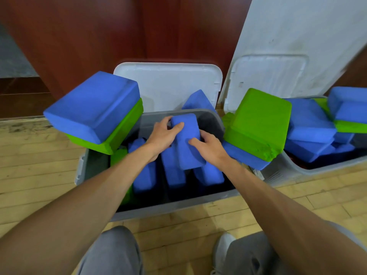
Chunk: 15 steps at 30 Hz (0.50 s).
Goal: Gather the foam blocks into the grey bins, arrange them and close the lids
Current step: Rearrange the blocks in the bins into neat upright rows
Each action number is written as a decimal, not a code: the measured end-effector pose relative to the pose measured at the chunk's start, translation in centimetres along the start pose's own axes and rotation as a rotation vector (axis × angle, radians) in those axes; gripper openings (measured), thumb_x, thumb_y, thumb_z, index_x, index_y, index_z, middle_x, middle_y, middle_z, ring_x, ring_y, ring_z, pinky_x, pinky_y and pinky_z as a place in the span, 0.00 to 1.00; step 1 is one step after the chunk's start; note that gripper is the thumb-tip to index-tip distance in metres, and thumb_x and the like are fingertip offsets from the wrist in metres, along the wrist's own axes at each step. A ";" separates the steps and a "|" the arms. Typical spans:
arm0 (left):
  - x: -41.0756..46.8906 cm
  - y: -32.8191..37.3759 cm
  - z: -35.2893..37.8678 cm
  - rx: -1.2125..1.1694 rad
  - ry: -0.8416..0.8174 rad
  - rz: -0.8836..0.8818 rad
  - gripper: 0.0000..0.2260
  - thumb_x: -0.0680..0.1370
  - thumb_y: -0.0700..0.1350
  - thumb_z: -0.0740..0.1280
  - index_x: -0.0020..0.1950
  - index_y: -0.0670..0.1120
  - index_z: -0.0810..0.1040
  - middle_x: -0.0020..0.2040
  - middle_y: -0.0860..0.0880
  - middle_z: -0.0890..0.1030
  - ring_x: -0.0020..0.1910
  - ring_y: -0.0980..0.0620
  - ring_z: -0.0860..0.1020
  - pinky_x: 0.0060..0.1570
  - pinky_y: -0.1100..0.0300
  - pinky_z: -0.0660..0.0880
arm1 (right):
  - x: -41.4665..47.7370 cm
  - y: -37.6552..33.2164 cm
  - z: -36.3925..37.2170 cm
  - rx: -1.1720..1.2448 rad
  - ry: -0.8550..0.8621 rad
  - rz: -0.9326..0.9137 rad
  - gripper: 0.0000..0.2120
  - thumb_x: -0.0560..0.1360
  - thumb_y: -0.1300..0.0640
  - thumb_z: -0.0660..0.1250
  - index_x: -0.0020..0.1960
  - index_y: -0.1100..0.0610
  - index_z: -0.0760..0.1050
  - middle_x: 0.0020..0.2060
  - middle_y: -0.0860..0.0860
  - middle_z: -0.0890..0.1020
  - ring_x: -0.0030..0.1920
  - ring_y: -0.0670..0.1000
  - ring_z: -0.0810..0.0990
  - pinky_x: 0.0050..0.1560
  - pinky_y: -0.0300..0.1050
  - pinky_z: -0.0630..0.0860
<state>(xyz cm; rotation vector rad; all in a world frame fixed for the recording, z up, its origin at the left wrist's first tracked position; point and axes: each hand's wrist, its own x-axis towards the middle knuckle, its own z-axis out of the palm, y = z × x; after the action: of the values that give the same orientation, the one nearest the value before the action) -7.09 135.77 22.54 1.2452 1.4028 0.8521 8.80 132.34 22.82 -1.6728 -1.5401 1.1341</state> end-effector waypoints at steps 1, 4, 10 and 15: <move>-0.1 -0.2 0.3 -0.034 -0.024 0.013 0.16 0.78 0.53 0.65 0.65 0.53 0.72 0.59 0.47 0.78 0.49 0.51 0.81 0.38 0.58 0.79 | -0.1 -0.1 -0.3 -0.046 0.022 -0.011 0.16 0.76 0.52 0.64 0.63 0.51 0.76 0.53 0.47 0.81 0.52 0.50 0.79 0.48 0.41 0.74; -0.2 -0.2 1.2 -0.174 -0.087 0.035 0.14 0.80 0.47 0.64 0.66 0.50 0.72 0.55 0.51 0.81 0.45 0.56 0.81 0.34 0.65 0.77 | -0.5 -0.2 -0.9 -0.093 0.078 -0.028 0.15 0.77 0.52 0.63 0.63 0.53 0.75 0.51 0.48 0.81 0.50 0.50 0.79 0.47 0.42 0.73; -0.3 -1.0 3.8 -0.125 -0.182 -0.014 0.16 0.81 0.46 0.63 0.68 0.48 0.71 0.59 0.48 0.78 0.44 0.55 0.78 0.43 0.61 0.78 | -0.6 2.6 -1.5 -0.123 0.109 0.204 0.25 0.79 0.47 0.60 0.71 0.59 0.64 0.66 0.58 0.74 0.63 0.58 0.73 0.52 0.45 0.67; -0.8 -1.8 4.1 0.013 -0.181 -0.072 0.24 0.79 0.61 0.58 0.74 0.61 0.60 0.68 0.58 0.71 0.63 0.53 0.72 0.54 0.53 0.69 | -0.2 2.9 -0.9 -0.145 0.081 0.158 0.38 0.73 0.42 0.69 0.75 0.57 0.59 0.67 0.54 0.73 0.66 0.56 0.73 0.56 0.44 0.70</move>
<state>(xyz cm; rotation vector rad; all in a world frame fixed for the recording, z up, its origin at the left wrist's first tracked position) -3.61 134.10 20.16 1.2422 1.3011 0.6653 11.01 131.79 20.78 -1.9427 -1.4917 1.0396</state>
